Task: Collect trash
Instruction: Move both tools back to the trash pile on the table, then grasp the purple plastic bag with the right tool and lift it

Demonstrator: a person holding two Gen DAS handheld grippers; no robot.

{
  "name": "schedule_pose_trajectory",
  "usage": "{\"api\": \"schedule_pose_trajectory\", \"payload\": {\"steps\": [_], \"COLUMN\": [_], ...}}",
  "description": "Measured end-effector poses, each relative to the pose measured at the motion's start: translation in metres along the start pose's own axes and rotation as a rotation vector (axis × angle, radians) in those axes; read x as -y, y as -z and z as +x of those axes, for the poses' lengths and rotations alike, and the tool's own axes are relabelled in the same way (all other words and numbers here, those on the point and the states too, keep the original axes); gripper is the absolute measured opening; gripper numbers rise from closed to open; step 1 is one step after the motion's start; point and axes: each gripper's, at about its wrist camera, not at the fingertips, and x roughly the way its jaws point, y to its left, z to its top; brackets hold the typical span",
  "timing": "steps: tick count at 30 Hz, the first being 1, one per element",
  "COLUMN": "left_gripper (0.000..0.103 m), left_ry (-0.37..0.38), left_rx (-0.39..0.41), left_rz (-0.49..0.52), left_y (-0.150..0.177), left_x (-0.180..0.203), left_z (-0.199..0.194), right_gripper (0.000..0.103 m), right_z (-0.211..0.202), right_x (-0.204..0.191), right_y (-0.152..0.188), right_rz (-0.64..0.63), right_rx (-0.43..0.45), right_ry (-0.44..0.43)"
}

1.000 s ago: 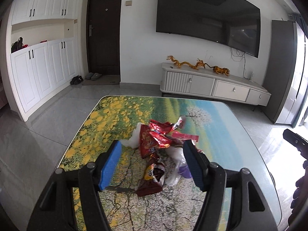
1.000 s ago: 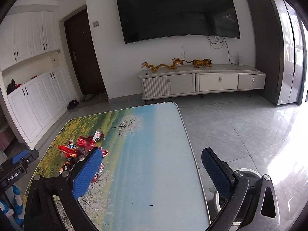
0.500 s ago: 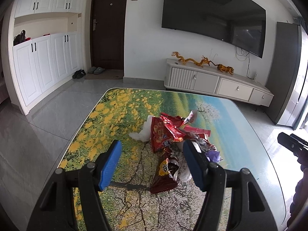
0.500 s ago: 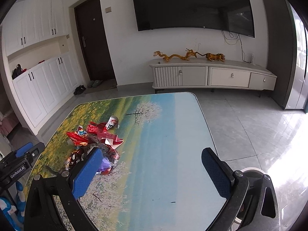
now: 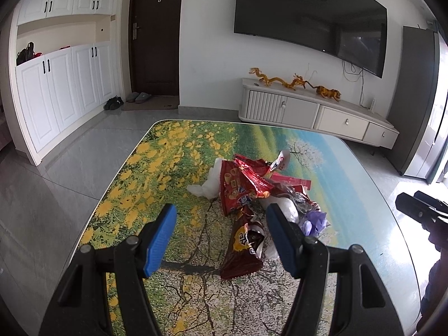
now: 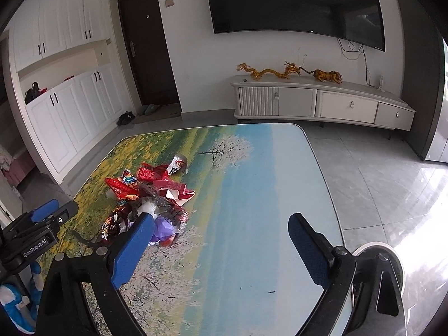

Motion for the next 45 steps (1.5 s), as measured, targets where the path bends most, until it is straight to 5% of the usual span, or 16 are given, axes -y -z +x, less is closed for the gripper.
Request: {"api": "schedule_pose_trajectory", "payload": {"steps": [15,23,33,45], "left_gripper": [0.065,0.064,0.061,0.055], "left_ry": [0.025,0.128,0.224,0.269], "left_rx": [-0.049,-0.097,-0.157,-0.241], "left_rz": [-0.001,-0.011,-0.012,0.054], "left_y": [0.006,0.02,0.029,0.044], "left_x": [-0.006,-0.021,-0.022,-0.005], "left_z": [0.021,0.034,0.053,0.069], "right_gripper": [0.075,0.066,0.064,0.064], "right_z": [0.022,0.05,0.082,0.11], "right_x": [-0.008,-0.019,-0.055,-0.073], "right_y": [0.0,0.004,0.004,0.021], "right_rz": [-0.016,-0.028,-0.092,-0.175], "right_rx": [-0.053,-0.118,-0.154,-0.207], "right_ry": [-0.03,-0.084,-0.203,-0.234]}}
